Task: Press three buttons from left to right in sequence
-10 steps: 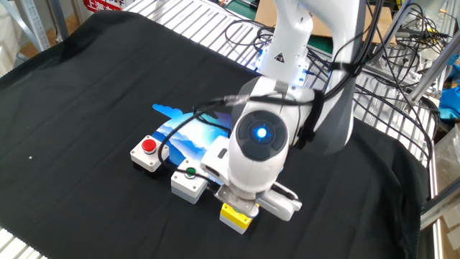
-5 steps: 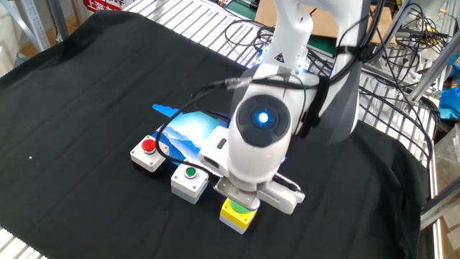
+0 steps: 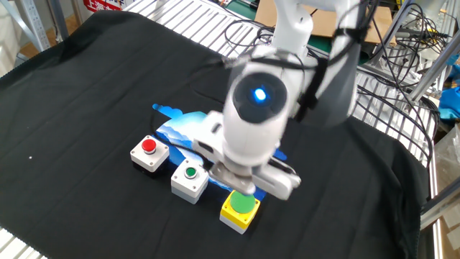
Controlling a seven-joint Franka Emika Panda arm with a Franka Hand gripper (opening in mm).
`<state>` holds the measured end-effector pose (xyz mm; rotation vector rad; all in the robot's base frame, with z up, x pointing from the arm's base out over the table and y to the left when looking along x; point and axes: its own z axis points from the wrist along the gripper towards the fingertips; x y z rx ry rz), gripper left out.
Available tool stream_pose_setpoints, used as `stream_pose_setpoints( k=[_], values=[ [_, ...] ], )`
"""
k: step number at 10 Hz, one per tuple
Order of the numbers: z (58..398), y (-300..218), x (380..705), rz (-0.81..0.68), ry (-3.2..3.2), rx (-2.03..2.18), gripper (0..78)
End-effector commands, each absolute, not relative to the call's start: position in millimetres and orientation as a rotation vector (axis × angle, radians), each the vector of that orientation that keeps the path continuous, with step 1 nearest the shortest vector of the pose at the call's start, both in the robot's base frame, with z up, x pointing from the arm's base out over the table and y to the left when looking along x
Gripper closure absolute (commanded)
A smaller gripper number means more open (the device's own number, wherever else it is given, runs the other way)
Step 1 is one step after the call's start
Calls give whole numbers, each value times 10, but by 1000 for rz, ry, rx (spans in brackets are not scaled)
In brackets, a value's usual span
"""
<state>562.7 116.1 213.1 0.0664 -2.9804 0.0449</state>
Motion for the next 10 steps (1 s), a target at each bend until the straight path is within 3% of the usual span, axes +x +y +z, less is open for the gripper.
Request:
stream_pose_setpoints(
  k=[1,4,10],
  values=[
    [2381,646,5395,71,-2992,148,764],
    [2453,304,5193,61,-3007,164,764],
    [2559,191,5031,21,-3016,139,764]
  ],
)
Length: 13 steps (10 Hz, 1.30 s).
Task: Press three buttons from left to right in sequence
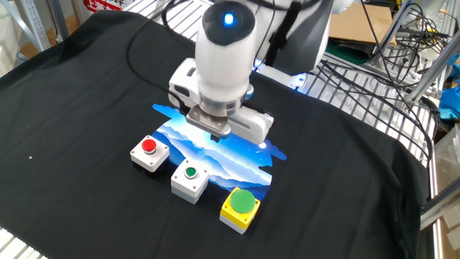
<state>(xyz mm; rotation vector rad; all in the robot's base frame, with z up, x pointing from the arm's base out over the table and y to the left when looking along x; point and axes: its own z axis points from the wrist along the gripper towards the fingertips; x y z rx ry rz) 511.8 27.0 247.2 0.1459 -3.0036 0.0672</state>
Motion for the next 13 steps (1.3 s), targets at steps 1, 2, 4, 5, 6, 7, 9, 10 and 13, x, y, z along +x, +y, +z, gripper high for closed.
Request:
stream_pose_setpoints(
  k=[1,2,4,5,6,7,9,10,13],
  values=[
    [2559,191,5031,27,-3037,119,764],
    [2559,191,5031,21,-3044,103,764],
    [2559,191,5031,-4,-3057,46,764],
    [2559,191,5031,9,-3051,41,764],
    [2576,157,5012,-2,-3043,52,764],
    [2638,12,4925,5,-3033,70,764],
    [2664,-266,4745,19,-3041,90,764],
    [2663,-291,4731,20,-3042,94,764],
    [2622,-502,4627,10,-3049,91,764]
  ],
)
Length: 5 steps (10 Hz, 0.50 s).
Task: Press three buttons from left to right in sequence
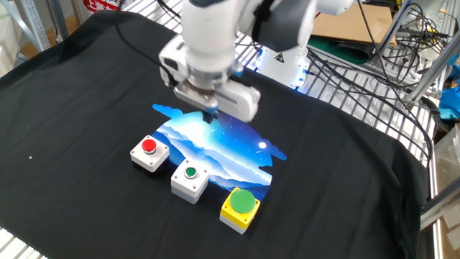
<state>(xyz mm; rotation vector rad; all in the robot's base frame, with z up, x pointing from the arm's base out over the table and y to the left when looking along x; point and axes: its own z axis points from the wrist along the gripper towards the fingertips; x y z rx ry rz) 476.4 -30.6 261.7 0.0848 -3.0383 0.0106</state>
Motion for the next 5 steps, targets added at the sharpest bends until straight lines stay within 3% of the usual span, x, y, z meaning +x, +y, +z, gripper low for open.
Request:
stream_pose_setpoints(
  k=[1,5],
  values=[
    [2624,-500,4627,0,-3054,54,764],
    [2631,-487,4627,3,-3068,11,764]
  ],
)
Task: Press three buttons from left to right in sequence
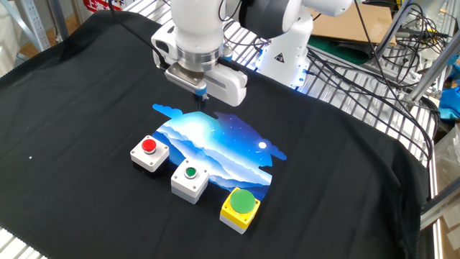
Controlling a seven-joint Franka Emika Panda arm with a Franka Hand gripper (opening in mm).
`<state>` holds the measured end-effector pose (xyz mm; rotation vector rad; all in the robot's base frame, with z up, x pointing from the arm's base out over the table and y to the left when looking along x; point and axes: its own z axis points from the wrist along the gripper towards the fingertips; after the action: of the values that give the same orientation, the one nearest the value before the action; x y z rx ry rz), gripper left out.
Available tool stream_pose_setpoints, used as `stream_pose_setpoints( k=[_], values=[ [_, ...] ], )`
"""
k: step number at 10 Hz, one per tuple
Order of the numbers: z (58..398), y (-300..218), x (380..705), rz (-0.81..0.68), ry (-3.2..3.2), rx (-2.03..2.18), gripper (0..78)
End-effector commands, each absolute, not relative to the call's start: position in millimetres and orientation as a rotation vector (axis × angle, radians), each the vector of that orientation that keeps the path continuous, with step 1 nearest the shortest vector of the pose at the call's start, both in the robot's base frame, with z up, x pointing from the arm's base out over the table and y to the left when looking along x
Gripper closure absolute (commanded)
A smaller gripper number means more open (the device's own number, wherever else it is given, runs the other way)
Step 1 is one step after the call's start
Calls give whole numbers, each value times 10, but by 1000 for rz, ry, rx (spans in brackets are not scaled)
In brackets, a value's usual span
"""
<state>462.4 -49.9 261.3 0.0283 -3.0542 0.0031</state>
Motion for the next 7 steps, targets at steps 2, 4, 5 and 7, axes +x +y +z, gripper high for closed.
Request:
stream_pose_setpoints(
  k=[2,4,5,7],
  values=[
    [2644,-468,4626,6,-3076,16,764],
    [2643,-468,4627,9,-3081,26,764],
    [2643,-468,4626,13,-3083,30,764],
    [2642,-467,4626,17,-3086,28,764]
  ],
)
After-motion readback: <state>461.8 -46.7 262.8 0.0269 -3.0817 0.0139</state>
